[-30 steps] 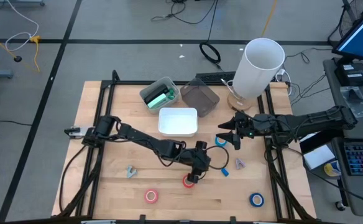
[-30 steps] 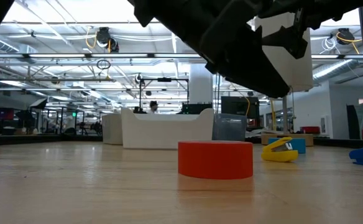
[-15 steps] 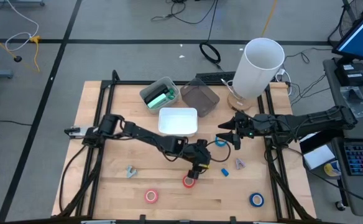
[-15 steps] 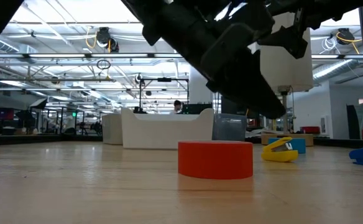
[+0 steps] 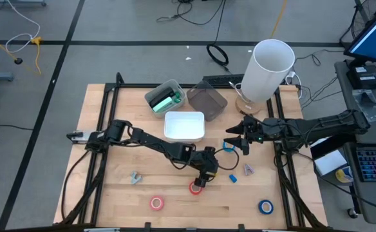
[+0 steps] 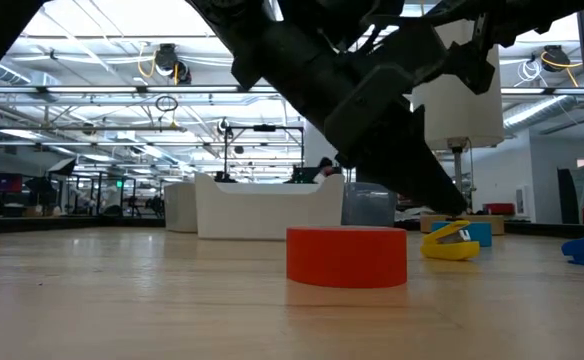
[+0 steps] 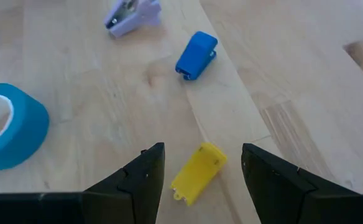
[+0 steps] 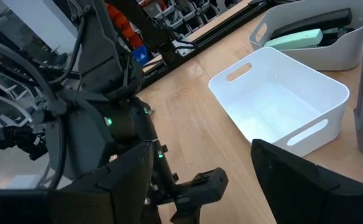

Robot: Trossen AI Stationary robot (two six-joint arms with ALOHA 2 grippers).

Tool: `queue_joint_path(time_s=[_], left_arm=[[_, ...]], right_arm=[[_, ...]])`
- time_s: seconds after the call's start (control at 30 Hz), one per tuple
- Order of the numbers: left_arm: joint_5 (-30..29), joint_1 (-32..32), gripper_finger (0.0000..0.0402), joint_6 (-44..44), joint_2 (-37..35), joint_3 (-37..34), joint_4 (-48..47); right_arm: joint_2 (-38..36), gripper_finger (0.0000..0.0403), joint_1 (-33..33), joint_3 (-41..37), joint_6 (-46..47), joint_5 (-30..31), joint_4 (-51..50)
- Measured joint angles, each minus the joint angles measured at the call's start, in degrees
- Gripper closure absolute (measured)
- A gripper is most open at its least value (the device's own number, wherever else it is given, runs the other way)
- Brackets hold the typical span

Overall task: Pick and place Stapler, Stapler remover, tape
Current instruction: Put the yellow stapler into the gray bin

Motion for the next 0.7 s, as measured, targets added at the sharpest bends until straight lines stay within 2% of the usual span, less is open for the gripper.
queue_joint_path(time_s=[0.7], left_arm=[[1.3, 0.3, 0.0188, -0.3, 3.5, -0.1, 1.3]], right_arm=[[0.0, 0.014, 0.0, 0.0, 0.0, 0.0, 0.0]])
